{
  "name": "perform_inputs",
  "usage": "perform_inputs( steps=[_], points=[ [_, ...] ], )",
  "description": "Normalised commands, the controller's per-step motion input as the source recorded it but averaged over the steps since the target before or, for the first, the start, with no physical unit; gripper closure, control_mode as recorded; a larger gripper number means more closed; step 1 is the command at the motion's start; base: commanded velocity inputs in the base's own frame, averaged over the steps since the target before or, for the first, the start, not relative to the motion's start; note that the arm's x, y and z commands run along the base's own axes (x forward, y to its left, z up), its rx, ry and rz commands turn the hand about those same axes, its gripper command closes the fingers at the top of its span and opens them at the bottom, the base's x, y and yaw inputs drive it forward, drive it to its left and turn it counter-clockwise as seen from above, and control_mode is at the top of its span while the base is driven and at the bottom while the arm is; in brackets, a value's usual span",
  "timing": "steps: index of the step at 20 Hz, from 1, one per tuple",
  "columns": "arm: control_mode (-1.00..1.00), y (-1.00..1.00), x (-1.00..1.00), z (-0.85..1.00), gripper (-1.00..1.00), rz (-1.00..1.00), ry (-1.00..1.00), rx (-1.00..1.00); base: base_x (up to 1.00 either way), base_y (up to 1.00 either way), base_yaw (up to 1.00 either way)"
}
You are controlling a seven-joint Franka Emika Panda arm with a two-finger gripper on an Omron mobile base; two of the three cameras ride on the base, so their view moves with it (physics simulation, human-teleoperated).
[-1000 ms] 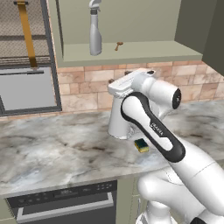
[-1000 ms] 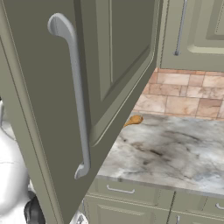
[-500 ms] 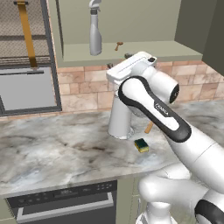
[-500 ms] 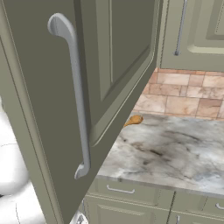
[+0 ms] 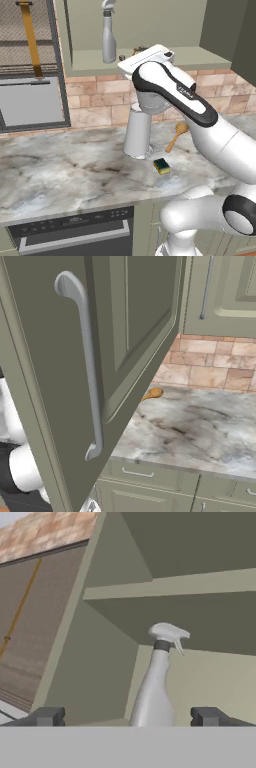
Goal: Pick the spray and sponge from the cabinet and place them on the counter.
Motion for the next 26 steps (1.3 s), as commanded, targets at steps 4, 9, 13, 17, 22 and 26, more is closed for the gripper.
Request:
perform_inputs(
  steps=[4, 9, 13, 17, 22, 26],
  points=[
    [-1.0, 0.0, 0.19, 0.67, -1.0, 0.0, 0.17, 0.02, 0.0, 0.0, 0.0],
    [-1.0, 0.03, 0.07, 0.77, -1.0, 0.0, 0.13, 0.0, 0.0, 0.0, 0.0],
    [-1.0, 0.17, 0.0, 0.84, -1.0, 0.0, 0.01, 0.0, 0.0, 0.0, 0.0],
    [-1.0, 0.19, 0.0, 0.82, -1.0, 0.0, 0.0, 0.0, 0.0, 0.0, 0.0],
    [-1.0, 0.04, 0.01, 0.39, -1.0, 0.0, 0.1, 0.0, 0.0, 0.0, 0.0],
    [-1.0, 0.0, 0.0, 0.22, -1.0, 0.0, 0.22, 0.0, 0.0, 0.0, 0.0]
  ],
)
